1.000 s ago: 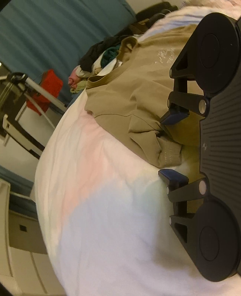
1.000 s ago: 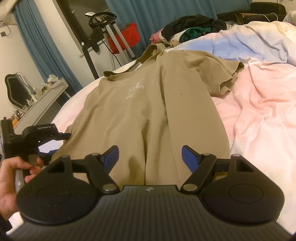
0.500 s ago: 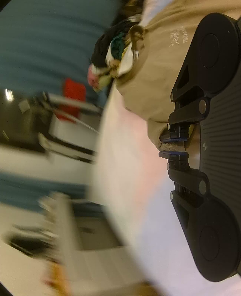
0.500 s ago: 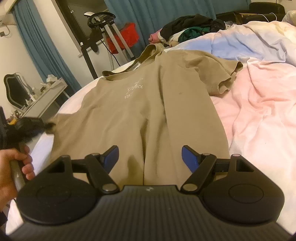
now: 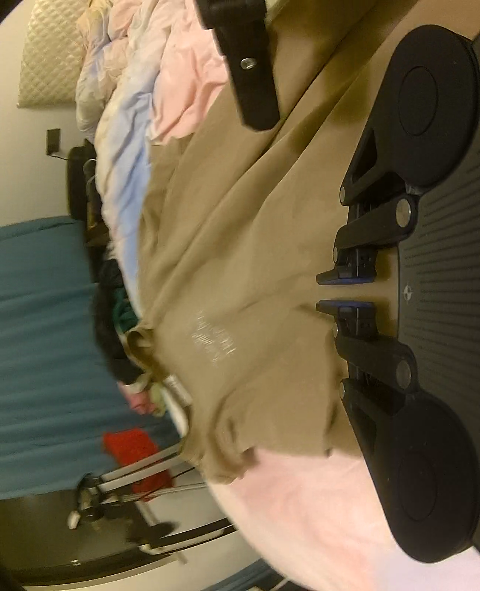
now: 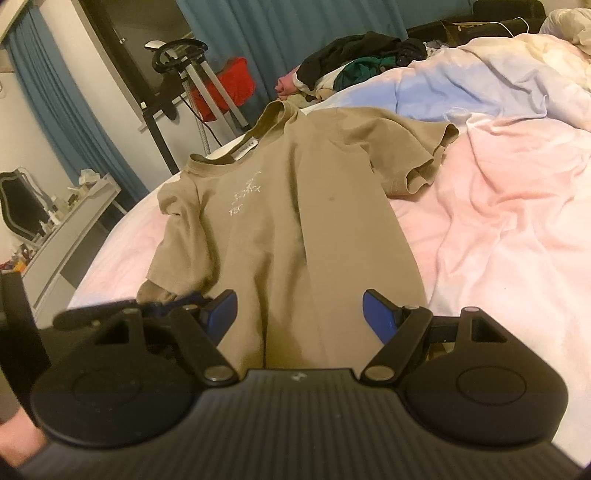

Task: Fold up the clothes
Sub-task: 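Pull the sleeve outward with the left gripper to smooth the shirt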

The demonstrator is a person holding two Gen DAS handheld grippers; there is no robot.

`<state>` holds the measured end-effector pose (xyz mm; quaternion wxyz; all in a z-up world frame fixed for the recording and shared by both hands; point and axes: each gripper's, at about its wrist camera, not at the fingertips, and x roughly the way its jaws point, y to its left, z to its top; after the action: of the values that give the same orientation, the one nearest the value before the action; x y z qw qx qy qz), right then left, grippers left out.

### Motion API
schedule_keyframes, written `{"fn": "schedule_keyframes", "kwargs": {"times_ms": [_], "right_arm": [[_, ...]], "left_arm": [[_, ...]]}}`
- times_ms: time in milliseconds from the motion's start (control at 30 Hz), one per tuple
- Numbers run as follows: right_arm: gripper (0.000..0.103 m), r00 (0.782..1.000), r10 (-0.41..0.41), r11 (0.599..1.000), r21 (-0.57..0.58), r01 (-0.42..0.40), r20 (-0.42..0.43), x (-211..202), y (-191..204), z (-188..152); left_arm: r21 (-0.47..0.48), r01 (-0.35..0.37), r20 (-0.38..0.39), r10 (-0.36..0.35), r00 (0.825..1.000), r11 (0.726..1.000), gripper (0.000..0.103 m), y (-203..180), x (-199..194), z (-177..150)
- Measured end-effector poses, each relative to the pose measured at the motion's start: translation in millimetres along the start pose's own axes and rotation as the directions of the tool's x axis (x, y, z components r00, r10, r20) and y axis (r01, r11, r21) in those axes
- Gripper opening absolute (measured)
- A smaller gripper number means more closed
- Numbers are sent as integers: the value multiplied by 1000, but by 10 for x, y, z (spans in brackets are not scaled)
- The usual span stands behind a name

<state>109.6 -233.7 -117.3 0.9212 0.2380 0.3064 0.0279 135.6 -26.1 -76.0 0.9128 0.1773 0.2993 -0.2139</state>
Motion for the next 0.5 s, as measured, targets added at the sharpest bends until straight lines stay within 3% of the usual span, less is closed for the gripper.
{"fn": "schedule_keyframes", "kwargs": {"times_ms": [67, 133, 167, 233, 300, 400, 500], "right_arm": [[77, 1000, 2, 1000, 4, -2, -1, -1, -3, 1], [77, 1000, 1, 1000, 9, -1, -2, 2, -12, 5], [77, 1000, 0, 1000, 12, 0, -2, 3, -18, 7], [77, 1000, -2, 1000, 22, 2, -3, 7, -37, 12], [77, 1000, -2, 999, 35, 2, -3, 15, -60, 19], [77, 1000, -2, 999, 53, 2, -6, 27, -89, 22], [77, 1000, 2, 998, 65, -2, -11, 47, -114, 25]], "left_arm": [[-93, 24, 2, -24, 1000, 995, 19, 101, -74, 49], [-221, 58, 26, -53, 998, 973, 44, 275, -175, 93], [-287, 71, 44, -61, 997, 955, 48, 384, -223, 100], [-422, 97, 80, -69, 994, 901, 56, 614, -293, 106], [-560, 102, 104, -52, 993, 823, 65, 894, -288, 92], [-702, 10, 43, 28, 999, 712, 69, 1267, -183, 45], [-740, -47, -16, 52, 999, 671, 69, 1523, -1, -16]]}}
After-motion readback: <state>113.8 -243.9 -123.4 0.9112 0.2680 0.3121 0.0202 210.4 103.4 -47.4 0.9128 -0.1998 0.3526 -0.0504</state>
